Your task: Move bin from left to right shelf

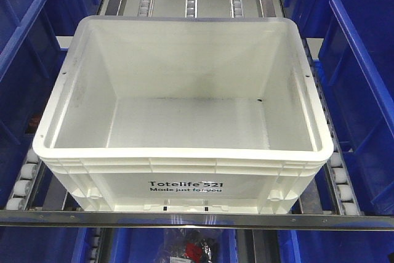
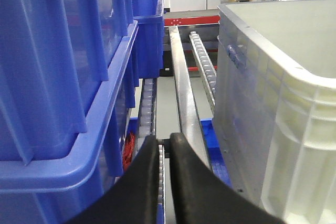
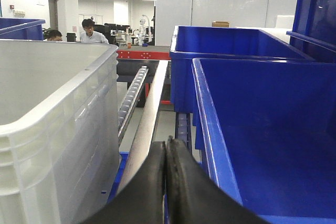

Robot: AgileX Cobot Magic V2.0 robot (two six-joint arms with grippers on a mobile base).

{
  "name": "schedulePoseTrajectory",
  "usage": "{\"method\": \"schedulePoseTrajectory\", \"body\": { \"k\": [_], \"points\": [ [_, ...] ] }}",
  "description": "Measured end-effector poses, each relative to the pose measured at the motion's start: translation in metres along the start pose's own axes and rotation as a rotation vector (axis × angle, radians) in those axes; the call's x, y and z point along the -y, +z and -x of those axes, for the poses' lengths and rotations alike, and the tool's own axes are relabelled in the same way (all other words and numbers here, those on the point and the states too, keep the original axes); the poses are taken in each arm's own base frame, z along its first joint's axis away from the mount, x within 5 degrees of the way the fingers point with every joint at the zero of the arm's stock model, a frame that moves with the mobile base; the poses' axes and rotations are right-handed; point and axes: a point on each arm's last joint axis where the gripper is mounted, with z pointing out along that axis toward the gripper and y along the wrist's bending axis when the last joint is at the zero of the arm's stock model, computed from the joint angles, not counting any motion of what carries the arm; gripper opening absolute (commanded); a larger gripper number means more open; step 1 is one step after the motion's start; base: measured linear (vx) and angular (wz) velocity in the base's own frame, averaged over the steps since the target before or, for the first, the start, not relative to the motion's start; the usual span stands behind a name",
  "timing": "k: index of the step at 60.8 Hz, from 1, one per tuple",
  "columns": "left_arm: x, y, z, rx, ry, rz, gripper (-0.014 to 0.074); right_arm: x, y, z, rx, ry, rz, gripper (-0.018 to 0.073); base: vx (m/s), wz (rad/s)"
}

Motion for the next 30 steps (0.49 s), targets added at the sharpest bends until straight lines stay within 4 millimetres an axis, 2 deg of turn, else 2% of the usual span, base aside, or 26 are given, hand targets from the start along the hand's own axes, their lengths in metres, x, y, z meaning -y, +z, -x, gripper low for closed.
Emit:
{"method": "schedulePoseTrajectory", "body": {
  "k": [30],
  "points": [
    [0.0000,0.0000,0.0000,0.000,0.000,0.000,0.0038,0.0000,0.0000,0.0000,0.000,0.000,0.000,-0.0008,0.00,0.00]
  ]
}}
